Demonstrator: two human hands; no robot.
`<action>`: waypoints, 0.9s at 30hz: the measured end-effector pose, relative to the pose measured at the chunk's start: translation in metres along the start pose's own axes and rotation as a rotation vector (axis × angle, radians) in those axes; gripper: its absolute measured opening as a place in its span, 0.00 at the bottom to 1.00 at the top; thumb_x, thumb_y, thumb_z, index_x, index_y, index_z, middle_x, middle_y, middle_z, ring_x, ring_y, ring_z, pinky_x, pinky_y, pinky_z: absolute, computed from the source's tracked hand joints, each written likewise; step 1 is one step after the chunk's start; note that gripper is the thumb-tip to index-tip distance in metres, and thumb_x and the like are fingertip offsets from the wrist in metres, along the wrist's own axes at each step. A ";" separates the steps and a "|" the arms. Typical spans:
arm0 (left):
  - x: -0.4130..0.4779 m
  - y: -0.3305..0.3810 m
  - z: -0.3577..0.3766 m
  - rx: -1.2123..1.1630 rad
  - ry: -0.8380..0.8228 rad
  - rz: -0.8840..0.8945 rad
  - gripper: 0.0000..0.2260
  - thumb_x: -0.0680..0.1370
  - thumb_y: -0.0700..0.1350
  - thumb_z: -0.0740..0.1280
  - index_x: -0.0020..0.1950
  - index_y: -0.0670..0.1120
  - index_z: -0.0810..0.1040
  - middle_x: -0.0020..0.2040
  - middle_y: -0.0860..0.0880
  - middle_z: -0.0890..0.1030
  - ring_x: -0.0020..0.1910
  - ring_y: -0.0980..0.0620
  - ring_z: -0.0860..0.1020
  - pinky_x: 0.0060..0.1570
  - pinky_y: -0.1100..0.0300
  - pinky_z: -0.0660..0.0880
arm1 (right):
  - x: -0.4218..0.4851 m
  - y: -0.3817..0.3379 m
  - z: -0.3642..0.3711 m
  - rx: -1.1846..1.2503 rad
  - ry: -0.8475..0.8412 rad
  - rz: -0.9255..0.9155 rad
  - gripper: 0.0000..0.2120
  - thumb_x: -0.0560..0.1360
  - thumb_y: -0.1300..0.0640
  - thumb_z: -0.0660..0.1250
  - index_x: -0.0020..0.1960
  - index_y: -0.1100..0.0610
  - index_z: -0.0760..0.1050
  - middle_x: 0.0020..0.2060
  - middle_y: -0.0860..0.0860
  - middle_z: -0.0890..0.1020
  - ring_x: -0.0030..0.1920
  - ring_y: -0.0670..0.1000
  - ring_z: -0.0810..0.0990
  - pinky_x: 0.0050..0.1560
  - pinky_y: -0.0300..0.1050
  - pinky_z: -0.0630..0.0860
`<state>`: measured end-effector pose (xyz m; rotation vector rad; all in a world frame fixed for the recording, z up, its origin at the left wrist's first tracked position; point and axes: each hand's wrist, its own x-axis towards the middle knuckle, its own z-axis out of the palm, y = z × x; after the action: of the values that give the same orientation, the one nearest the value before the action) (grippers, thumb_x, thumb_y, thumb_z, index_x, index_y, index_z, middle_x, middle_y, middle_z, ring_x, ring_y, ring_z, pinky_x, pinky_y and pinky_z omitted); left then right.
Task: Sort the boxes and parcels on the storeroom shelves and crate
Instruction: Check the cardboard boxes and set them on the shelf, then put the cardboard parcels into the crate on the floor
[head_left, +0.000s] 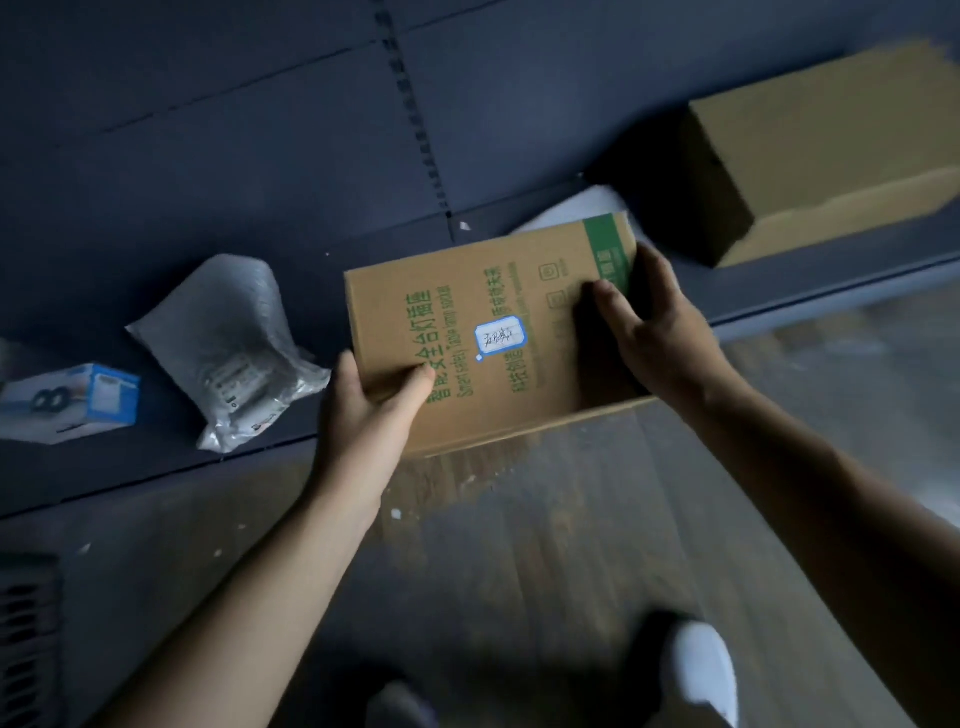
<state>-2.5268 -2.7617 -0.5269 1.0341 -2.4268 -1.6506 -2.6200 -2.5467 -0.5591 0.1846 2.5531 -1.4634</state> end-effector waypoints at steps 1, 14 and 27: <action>-0.015 0.016 0.003 0.030 -0.035 -0.001 0.21 0.65 0.55 0.70 0.56 0.50 0.76 0.52 0.54 0.83 0.52 0.55 0.80 0.55 0.56 0.75 | -0.013 -0.006 -0.024 -0.010 0.031 0.017 0.27 0.79 0.45 0.63 0.75 0.47 0.61 0.67 0.49 0.76 0.67 0.52 0.73 0.52 0.34 0.64; -0.223 0.261 0.037 0.108 -0.398 0.187 0.19 0.70 0.49 0.75 0.55 0.46 0.71 0.52 0.51 0.80 0.51 0.53 0.79 0.47 0.64 0.71 | -0.201 -0.127 -0.330 -0.064 0.369 0.223 0.29 0.78 0.47 0.64 0.76 0.46 0.58 0.66 0.49 0.76 0.65 0.53 0.75 0.50 0.37 0.65; -0.420 0.474 0.144 0.138 -0.735 0.389 0.18 0.70 0.44 0.76 0.54 0.46 0.72 0.50 0.53 0.80 0.50 0.53 0.79 0.55 0.55 0.75 | -0.333 -0.155 -0.588 0.145 0.740 0.342 0.29 0.78 0.50 0.64 0.76 0.45 0.57 0.54 0.44 0.77 0.59 0.49 0.76 0.48 0.37 0.65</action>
<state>-2.4919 -2.3176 -0.0549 -0.1158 -2.9189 -1.9597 -2.3882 -2.1212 -0.0634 1.3329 2.6993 -1.6450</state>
